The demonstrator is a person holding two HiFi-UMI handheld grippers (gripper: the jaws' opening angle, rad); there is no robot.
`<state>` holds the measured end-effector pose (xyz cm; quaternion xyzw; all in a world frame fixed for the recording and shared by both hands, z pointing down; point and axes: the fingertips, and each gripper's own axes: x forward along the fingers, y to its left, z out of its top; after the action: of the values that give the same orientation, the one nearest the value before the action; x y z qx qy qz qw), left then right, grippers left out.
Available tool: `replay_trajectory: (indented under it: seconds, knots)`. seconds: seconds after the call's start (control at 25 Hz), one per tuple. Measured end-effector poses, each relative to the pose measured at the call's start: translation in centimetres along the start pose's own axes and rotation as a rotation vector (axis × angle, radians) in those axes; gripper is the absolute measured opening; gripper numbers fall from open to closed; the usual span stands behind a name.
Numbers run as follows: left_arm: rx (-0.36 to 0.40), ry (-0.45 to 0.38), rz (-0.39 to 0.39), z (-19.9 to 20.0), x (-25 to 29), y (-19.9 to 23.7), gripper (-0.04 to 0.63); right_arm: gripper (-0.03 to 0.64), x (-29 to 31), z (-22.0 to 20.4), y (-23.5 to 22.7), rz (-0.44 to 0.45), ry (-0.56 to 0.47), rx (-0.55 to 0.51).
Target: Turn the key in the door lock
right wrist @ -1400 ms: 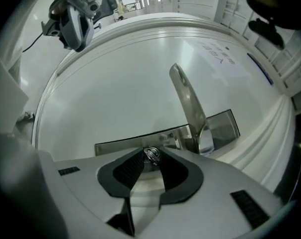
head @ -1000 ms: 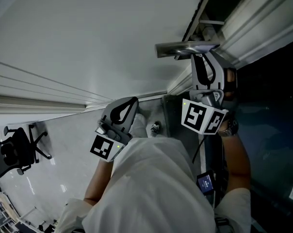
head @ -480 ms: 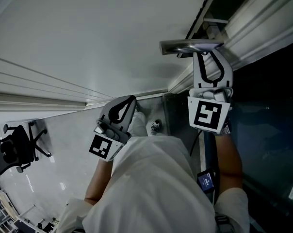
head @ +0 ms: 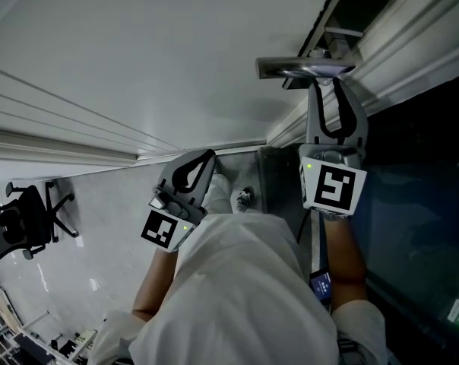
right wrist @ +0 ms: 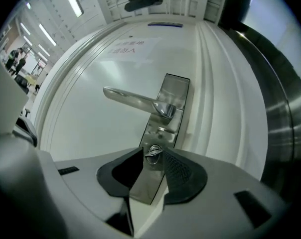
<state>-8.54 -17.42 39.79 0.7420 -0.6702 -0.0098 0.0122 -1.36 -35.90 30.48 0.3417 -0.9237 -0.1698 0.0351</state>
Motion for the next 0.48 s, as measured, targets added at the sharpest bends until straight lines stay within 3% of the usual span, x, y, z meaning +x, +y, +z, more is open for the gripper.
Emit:
replay_trajectory:
  seconds: [0.12, 0.48]
  knots:
    - [0.001, 0.012, 0.019, -0.4, -0.7, 0.0, 0.003, 0.1, -1.7, -1.1, 1.3, 0.05, 0.001, 0.062]
    - [0.018, 0.043, 0.043, -1.7, -2.5, -1.2, 0.003, 0.005, -6.5, -6.2, 9.4, 0.298, 0.096, 0.264]
